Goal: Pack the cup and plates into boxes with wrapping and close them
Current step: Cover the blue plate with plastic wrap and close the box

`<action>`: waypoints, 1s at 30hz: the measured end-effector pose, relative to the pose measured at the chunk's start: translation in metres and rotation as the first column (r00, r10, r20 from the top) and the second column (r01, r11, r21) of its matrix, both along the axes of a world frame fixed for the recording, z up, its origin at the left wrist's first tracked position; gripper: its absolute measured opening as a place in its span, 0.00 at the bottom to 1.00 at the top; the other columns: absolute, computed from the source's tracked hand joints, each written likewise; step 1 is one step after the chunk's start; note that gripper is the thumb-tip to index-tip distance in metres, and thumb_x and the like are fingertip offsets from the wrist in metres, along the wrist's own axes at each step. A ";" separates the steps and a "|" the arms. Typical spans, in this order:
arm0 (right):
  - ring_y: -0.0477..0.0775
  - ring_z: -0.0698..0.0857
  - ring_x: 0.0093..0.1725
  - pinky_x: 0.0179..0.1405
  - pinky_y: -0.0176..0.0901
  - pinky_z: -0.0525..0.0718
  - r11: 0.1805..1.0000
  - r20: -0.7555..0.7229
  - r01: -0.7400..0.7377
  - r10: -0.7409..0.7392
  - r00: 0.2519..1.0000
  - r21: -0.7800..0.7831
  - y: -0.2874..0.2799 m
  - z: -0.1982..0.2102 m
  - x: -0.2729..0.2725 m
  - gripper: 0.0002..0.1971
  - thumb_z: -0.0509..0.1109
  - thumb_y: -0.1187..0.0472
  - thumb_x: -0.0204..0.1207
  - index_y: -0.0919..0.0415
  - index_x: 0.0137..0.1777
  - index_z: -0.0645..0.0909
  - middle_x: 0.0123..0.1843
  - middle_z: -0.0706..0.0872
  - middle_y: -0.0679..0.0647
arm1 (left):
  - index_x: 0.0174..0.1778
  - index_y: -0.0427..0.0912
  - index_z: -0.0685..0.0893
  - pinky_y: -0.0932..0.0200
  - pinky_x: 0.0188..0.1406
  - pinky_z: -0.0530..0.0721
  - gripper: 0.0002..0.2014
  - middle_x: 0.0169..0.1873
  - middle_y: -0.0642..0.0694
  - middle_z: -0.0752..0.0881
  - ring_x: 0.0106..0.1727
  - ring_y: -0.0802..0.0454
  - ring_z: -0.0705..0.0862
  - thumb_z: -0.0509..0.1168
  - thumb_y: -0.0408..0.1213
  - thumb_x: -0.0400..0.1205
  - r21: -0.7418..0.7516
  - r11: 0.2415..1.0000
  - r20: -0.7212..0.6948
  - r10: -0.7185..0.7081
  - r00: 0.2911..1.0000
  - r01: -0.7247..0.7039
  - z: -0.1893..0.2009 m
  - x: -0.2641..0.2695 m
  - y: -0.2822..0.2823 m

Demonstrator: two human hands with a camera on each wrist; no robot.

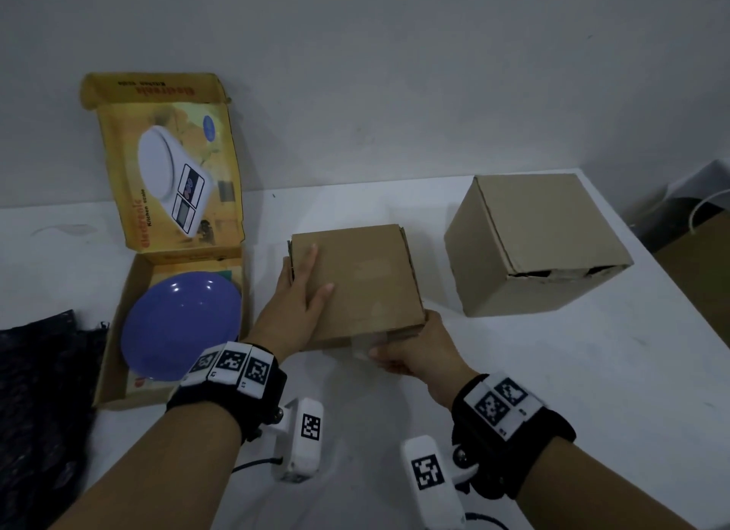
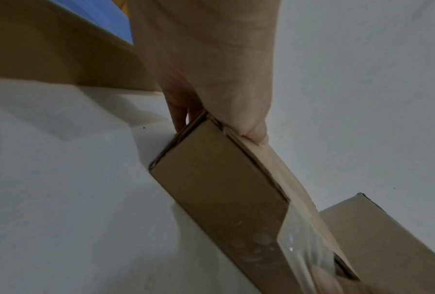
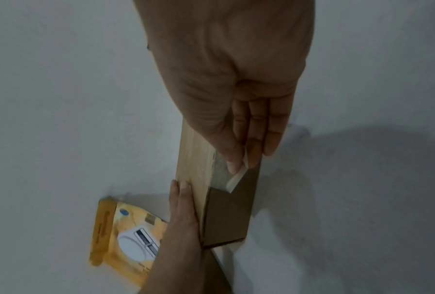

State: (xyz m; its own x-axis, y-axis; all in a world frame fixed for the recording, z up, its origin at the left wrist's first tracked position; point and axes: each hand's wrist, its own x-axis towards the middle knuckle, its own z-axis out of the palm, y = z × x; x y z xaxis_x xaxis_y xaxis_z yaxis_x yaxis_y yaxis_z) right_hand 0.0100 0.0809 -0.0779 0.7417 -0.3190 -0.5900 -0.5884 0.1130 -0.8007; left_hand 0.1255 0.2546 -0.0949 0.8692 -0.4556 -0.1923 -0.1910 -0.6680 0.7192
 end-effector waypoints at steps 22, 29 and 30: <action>0.56 0.84 0.44 0.43 0.45 0.81 0.394 -0.203 -0.308 0.285 0.937 -0.866 0.013 0.004 -0.017 0.70 0.76 0.29 0.53 0.46 0.79 0.24 0.51 0.83 0.55 | 0.80 0.69 0.39 0.48 0.74 0.68 0.32 0.84 0.47 0.43 0.80 0.45 0.63 0.50 0.60 0.83 -0.001 1.000 0.006 0.004 1.000 -0.004 0.001 -0.001 0.000; 0.66 0.67 0.73 0.68 0.71 0.66 0.037 -0.096 -0.130 0.489 0.867 -0.991 -0.001 0.010 0.014 0.58 0.62 0.19 0.54 0.48 0.82 0.57 0.77 0.67 0.67 | 0.80 0.67 0.40 0.46 0.77 0.66 0.33 0.84 0.50 0.42 0.83 0.49 0.54 0.48 0.62 0.81 -0.022 1.000 0.054 -0.013 0.998 0.014 0.003 -0.002 -0.001; 0.67 0.60 0.79 0.72 0.74 0.58 0.022 -0.127 -0.162 0.529 0.839 -0.986 -0.003 0.006 0.021 0.57 0.60 0.19 0.56 0.48 0.83 0.55 0.81 0.60 0.68 | 0.80 0.68 0.40 0.46 0.78 0.66 0.33 0.84 0.51 0.42 0.84 0.50 0.52 0.47 0.63 0.80 -0.027 0.999 0.066 -0.020 0.998 0.021 0.003 -0.002 -0.001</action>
